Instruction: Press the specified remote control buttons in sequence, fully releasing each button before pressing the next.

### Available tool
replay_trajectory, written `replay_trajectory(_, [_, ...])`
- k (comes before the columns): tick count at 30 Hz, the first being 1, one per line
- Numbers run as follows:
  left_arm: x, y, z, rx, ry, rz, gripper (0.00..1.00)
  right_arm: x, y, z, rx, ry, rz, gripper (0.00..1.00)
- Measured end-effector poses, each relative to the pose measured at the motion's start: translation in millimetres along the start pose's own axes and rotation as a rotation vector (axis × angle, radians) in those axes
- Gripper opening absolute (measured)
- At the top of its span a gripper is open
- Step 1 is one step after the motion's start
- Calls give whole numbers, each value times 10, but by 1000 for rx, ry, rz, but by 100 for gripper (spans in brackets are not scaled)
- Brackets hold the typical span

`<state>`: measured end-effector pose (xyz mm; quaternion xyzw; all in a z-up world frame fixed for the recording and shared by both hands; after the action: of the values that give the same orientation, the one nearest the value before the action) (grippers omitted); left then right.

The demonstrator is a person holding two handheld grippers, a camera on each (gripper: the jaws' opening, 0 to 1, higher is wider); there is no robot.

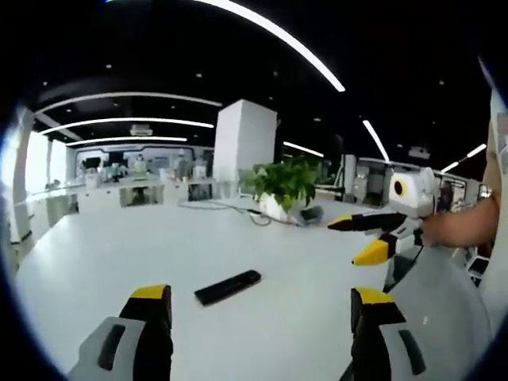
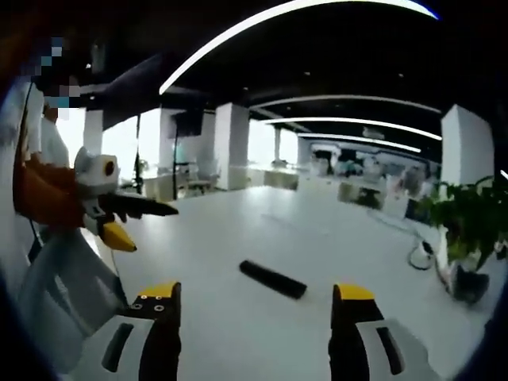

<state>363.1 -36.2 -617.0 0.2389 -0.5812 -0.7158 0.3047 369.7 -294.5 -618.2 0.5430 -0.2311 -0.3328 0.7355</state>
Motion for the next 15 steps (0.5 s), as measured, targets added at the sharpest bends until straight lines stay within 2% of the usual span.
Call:
replay_trajectory(11, [45, -17, 59, -6, -4, 24, 100, -9, -8, 17, -4, -16, -11, 83])
replay_trajectory(13, [36, -17, 59, -11, 3, 27, 100, 6, -28, 16, -36, -26, -15, 82])
replay_trajectory(15, [30, -37, 55, -24, 7, 44, 100, 9, -35, 18, -38, -30, -11, 82])
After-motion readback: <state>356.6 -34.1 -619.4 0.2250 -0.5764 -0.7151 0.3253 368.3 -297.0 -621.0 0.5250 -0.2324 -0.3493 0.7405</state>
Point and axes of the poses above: the point that each gripper's makers call its tool centre point, and the gripper's own axes: z roughly backward along the fingers, x roughly to its right, y roughly out of its top, the point moved 8 cm from there along z, roughly backward along the fingers, and after that the axes turned 4 degrees about -z, right-handed, at the moved point
